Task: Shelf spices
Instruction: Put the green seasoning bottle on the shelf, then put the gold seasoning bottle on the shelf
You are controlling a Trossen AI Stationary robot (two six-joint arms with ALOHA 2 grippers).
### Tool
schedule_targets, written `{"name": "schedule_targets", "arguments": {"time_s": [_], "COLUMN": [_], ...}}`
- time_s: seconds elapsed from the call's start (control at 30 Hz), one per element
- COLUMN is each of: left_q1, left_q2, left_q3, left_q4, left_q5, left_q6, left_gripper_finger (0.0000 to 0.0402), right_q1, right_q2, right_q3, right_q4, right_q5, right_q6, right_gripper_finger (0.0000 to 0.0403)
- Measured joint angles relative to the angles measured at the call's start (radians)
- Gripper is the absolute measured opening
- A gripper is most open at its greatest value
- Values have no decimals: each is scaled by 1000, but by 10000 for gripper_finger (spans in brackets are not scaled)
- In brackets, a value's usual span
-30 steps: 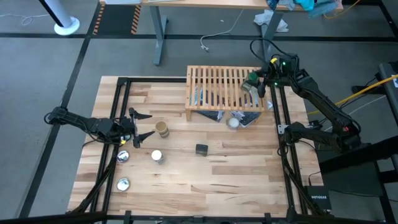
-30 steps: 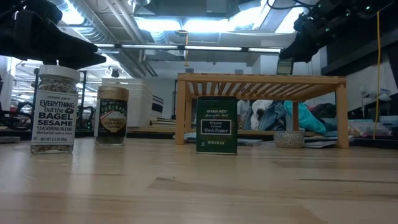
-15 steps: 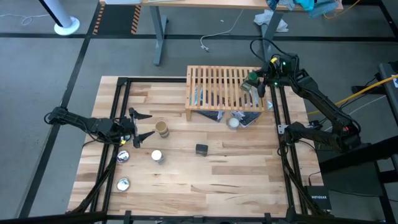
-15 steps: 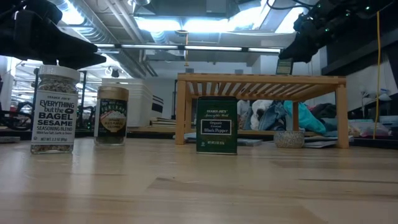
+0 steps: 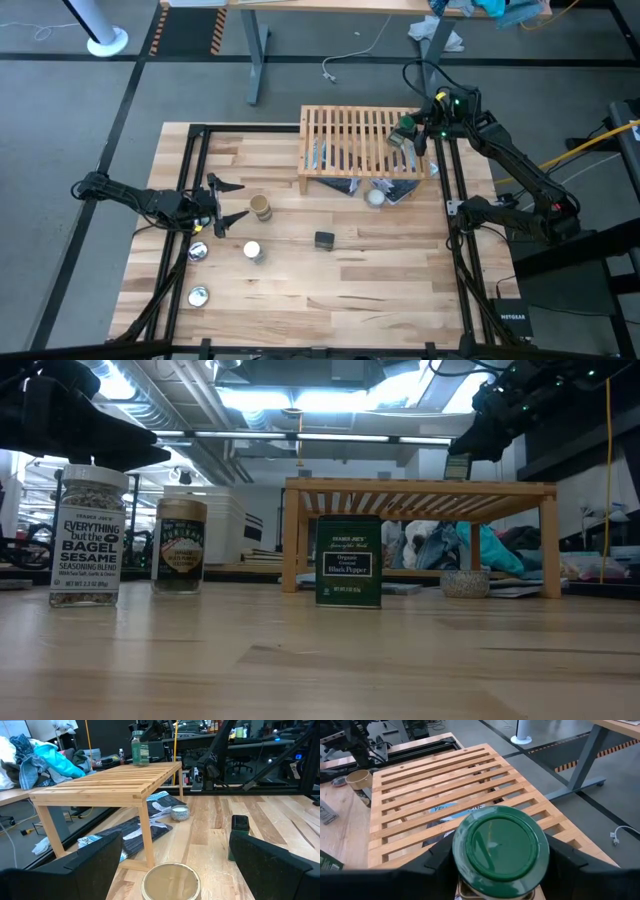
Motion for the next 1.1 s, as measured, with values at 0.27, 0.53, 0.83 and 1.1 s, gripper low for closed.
{"name": "schedule_targets", "arguments": {"time_s": [0.27, 0.53, 0.83, 1.1], "left_q1": [0, 0, 0, 0], "left_q2": [0, 0, 0, 0], "left_q3": [0, 0, 0, 0], "left_q4": [0, 0, 0, 0], "left_q5": [0, 0, 0, 0], "left_q6": [0, 0, 0, 0], "left_gripper_finger": [361, 361, 361, 361], "right_q1": [0, 0, 0, 0], "right_q2": [1, 1, 0, -4], "right_q3": [-2, -2, -2, 58], "right_q4": [-8, -4, 35, 28], "right_q5": [-23, -36, -58, -53], "right_q6": [3, -7, -27, -27], "right_gripper_finger": [271, 359, 394, 390]}}
